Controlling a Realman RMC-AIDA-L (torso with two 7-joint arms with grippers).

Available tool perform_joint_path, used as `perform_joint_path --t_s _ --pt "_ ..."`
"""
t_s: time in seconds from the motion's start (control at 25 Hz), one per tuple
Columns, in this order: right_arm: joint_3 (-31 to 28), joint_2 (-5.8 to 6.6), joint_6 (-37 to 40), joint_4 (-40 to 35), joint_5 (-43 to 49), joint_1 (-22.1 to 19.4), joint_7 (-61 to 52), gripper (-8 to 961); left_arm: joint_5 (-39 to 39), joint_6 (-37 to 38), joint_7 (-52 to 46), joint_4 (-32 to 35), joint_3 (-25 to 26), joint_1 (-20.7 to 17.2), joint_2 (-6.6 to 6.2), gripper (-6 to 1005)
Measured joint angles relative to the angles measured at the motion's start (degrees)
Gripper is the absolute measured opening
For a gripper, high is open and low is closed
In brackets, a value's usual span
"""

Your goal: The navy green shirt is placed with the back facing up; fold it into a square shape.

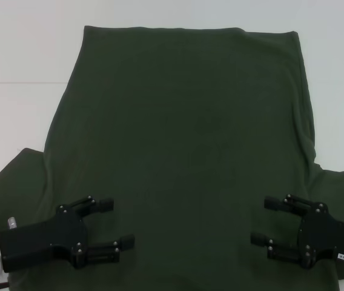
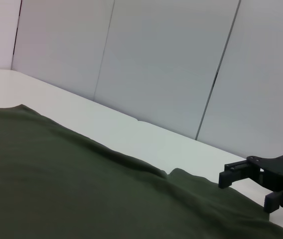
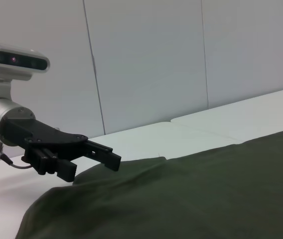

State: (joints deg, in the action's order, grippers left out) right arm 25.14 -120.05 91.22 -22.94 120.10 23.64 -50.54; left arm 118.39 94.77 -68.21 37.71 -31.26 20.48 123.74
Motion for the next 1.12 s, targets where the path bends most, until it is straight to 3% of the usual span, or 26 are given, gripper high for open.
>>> perform_joint_path --t_s 0.6,0.92,1.12 --pt "0.0 0.0 0.0 0.0 0.0 0.0 0.0 817 -0.2 0.4 -3.1 0.1 0.3 -0.1 -0.03 947" --pt "0.0 0.0 -0.3 0.0 0.0 0.2 0.0 818 1.2 3.2 -27.7 2.0 1.2 2.1 -3.78 947" --pt "0.0 -0.01 -0.5 0.0 0.0 0.0 0.0 817 5.3 4.2 -46.5 9.0 3.4 2.5 -6.01 946"
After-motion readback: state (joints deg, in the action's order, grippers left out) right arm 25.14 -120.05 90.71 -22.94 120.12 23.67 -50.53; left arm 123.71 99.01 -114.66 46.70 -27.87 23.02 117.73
